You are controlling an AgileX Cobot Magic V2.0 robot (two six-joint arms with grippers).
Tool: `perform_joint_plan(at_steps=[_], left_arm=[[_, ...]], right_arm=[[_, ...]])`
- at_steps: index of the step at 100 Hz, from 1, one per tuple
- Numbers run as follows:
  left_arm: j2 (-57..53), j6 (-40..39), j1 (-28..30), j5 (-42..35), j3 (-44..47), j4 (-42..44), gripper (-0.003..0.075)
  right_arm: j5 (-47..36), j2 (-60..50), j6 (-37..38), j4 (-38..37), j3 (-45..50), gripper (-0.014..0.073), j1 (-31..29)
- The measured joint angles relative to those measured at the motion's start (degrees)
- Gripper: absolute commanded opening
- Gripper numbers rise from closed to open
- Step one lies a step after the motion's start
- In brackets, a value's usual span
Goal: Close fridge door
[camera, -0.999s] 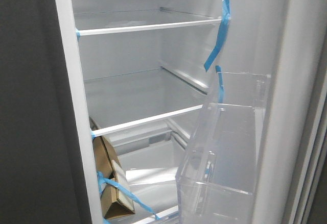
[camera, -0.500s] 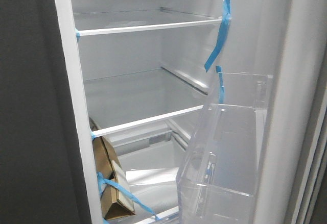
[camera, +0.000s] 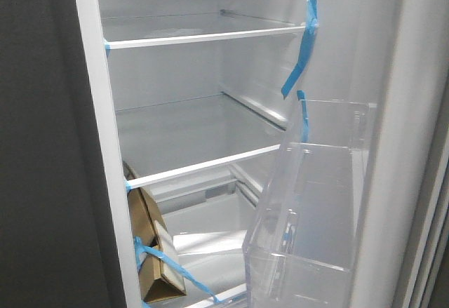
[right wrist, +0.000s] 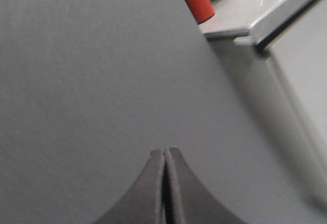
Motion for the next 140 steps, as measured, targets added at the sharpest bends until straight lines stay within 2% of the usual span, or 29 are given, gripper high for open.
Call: perform_joint_plan(at_steps=[22, 34, 43, 68, 111, 140], left_arm=[[0.0, 0.0, 0.0, 0.0, 0.0, 0.0, -0.002], [0.0, 0.0, 0.0, 0.0, 0.0, 0.0, -0.002], [0.0, 0.0, 0.0, 0.0, 0.0, 0.0, -0.002], [0.0, 0.0, 0.0, 0.0, 0.0, 0.0, -0.002], [0.0, 0.0, 0.0, 0.0, 0.0, 0.0, -0.002], [0.0, 0.0, 0.0, 0.0, 0.0, 0.0, -0.002]], right_arm=[[0.5, 3.7, 0.0, 27.0, -7.1, -0.0071, 0.0], [4.0, 9.2, 0.2, 36.3, -11.4, -0.0071, 0.0], [7.8, 13.4, 0.2, 39.9, -14.6, -0.0071, 0.0], [13.7, 22.1, -0.1, 40.4, -22.0, -0.0071, -0.3], [23.9, 32.9, -1.9, 27.0, -36.3, -0.0071, -0.3], [27.8, 44.7, -7.9, 25.5, -47.3, -0.0071, 0.1]])
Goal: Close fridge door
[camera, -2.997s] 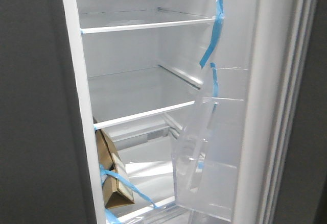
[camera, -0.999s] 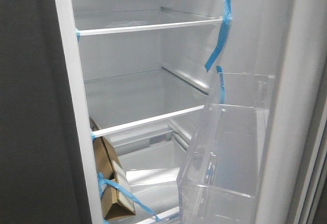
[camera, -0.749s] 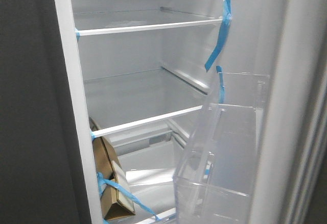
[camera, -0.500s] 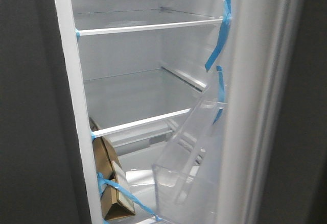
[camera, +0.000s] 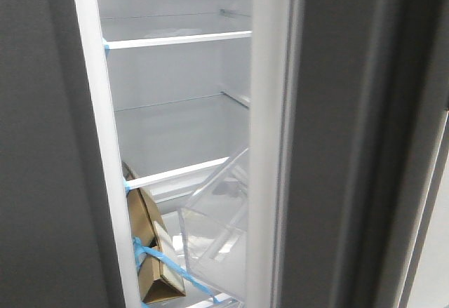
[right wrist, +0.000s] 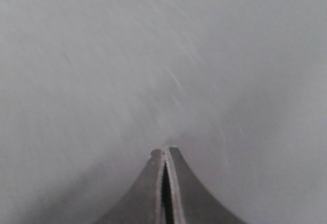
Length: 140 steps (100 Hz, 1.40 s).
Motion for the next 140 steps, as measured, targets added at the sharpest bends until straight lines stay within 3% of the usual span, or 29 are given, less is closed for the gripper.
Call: perform_joint_plan(at_steps=[14, 28, 47, 68, 97, 140], left_arm=[[0.0, 0.0, 0.0, 0.0, 0.0, 0.0, -0.002], [0.0, 0.0, 0.0, 0.0, 0.0, 0.0, -0.002], [0.0, 0.0, 0.0, 0.0, 0.0, 0.0, -0.002], [0.0, 0.0, 0.0, 0.0, 0.0, 0.0, -0.002], [0.0, 0.0, 0.0, 0.0, 0.0, 0.0, -0.002], [0.0, 0.0, 0.0, 0.0, 0.0, 0.0, -0.002]], right_arm=[[-0.6, 5.4, -3.3, -2.1, -5.5, -0.0071, 3.1], [-4.1, 10.7, -4.2, -6.4, -10.0, -0.0071, 10.0], [-13.5, 18.7, -4.3, -10.6, -14.4, -0.0071, 20.6], [-23.6, 27.6, -4.3, -18.6, -18.5, -0.0071, 27.8], [-34.7, 42.1, -4.3, -31.6, -26.4, -0.0071, 30.4], [-35.0, 44.4, -4.3, -33.2, -28.3, -0.0071, 30.6]])
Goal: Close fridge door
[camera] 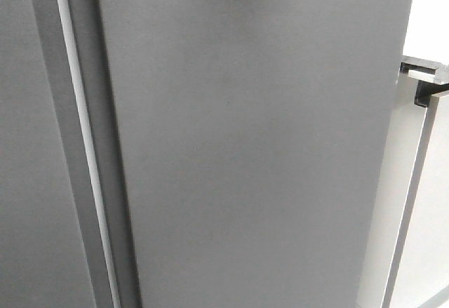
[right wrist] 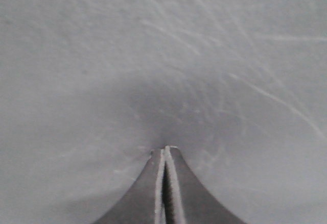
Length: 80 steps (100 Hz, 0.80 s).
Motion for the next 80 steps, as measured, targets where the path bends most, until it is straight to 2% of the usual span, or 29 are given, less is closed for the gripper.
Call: perform_joint_plan(at_steps=[20, 43, 80], left_arm=[[0.0, 0.0, 0.0, 0.0, 0.0, 0.0, -0.002], [0.0, 0.0, 0.0, 0.0, 0.0, 0.0, -0.002], [0.0, 0.0, 0.0, 0.0, 0.0, 0.0, -0.002]], right_arm=[[5.6, -2.6, 0.0, -3.7, 0.0, -0.0071, -2.5], [11.8, -12.0, 0.0, -5.9, 0.6, -0.0071, -6.6], [13.5, -30.0, 0.0, -9.5, 15.0, -0.0071, -13.9]])
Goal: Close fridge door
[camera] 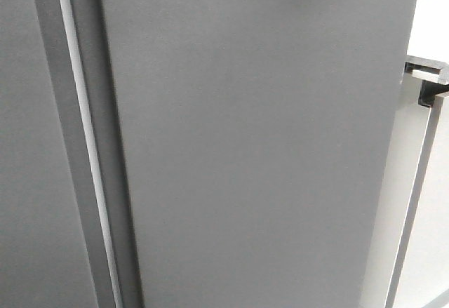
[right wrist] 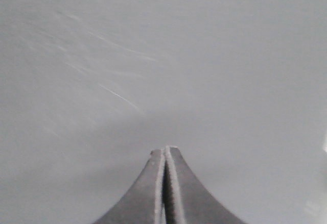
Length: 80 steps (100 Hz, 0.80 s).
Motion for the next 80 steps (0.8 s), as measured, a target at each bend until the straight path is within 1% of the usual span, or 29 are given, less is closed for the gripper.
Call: perform_joint_plan(at_steps=[15, 45, 65, 80], left_arm=[[0.0, 0.0, 0.0, 0.0, 0.0, 0.0, -0.002], [0.0, 0.0, 0.0, 0.0, 0.0, 0.0, -0.002], [0.0, 0.0, 0.0, 0.0, 0.0, 0.0, -0.002], [0.0, 0.0, 0.0, 0.0, 0.0, 0.0, -0.002]], right_arm=[[0.0, -12.1, 0.0, -0.2, 9.0, -0.0071, -3.3], [0.0, -38.3, 0.0, -0.2, 30.3, -0.0071, -10.0], [-0.2, -50.5, 0.5, -0.4, 43.9, -0.0071, -12.4], [-3.7, -57.1, 2.8, -1.1, 53.2, -0.0071, -14.7]])
